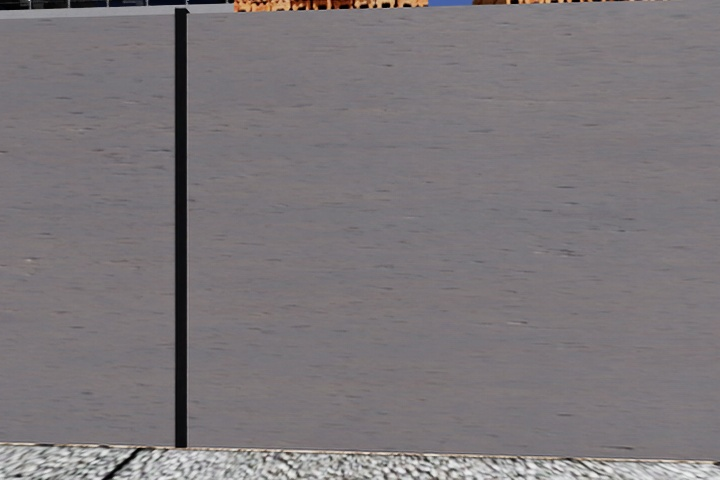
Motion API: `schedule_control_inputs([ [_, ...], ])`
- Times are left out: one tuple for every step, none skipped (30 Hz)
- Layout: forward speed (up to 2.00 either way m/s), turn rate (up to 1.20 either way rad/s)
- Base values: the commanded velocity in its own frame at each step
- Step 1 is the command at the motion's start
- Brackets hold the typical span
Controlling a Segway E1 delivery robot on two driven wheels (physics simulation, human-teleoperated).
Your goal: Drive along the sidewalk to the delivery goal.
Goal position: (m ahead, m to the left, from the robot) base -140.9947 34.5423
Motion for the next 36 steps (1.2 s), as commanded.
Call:
schedule_control_inputs([
  [0.0, 0.0],
  [0.0, 0.0],
  [0.0, 0.0],
  [0.0, 0.0],
  [0.0, 0.0],
  [0.0, 0.0],
  [0.0, 0.0],
  [0.0, 0.0],
  [0.0, 0.0],
  [0.0, 0.0],
  [0.0, 0.0],
  [0.0, 0.0],
  [0.0, 0.0],
  [0.0, 0.0],
  [0.0, 0.0],
  [0.0, 0.0],
  [0.0, 0.0],
  [0.0, 0.0],
  [0.0, 0.0],
  [0.0, 0.0],
  [0.0, 0.0],
  [0.0, 0.0],
  [0.0, 0.0],
  [0.0, 0.0],
  [0.0, 0.0],
  [0.0, 0.0],
  [0.0, 0.0],
  [0.0, 0.0],
  [0.0, 0.0],
  [0.0, 0.0],
  [0.0, 0.0],
  [-0.17, 0.0],
  [-0.22, -0.02],
  [-0.22, -0.02],
  [-0.27, -0.1],
  [-0.29, -0.13],
])
